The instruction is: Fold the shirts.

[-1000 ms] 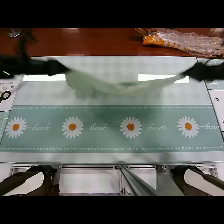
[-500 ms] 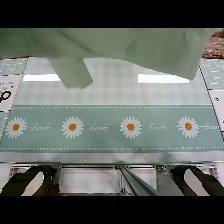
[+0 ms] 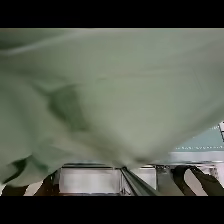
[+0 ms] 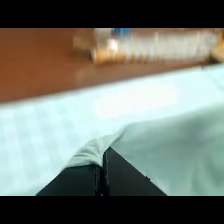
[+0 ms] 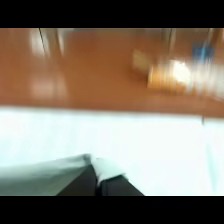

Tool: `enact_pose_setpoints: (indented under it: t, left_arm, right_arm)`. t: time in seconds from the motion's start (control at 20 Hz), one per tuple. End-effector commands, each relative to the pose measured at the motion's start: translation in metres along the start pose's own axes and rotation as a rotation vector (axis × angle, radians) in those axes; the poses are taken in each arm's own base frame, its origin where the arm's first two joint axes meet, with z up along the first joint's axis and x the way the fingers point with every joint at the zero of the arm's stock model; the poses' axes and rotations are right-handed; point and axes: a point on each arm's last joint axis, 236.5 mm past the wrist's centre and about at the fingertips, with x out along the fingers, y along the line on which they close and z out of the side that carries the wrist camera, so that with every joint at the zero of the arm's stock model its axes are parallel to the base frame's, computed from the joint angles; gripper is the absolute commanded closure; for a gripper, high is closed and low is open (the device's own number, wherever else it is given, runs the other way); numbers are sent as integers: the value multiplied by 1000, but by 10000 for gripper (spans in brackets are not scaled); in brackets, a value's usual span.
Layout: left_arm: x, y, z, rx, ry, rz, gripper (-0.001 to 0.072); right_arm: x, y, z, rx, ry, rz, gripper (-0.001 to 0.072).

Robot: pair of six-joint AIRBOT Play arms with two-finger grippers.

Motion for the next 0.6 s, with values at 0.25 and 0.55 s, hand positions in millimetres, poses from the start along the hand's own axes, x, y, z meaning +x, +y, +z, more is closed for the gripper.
enact_pose_setpoints:
  t: [0.25, 0.55]
  left_arm:
    - [189, 90, -119, -162, 535, -77, 687]
    - [337, 140, -143, -316, 503, -147, 686]
  right_arm:
    - [220, -57, -126, 28, 597, 10, 695]
    - [366, -80, -118, -6, 438, -53, 695]
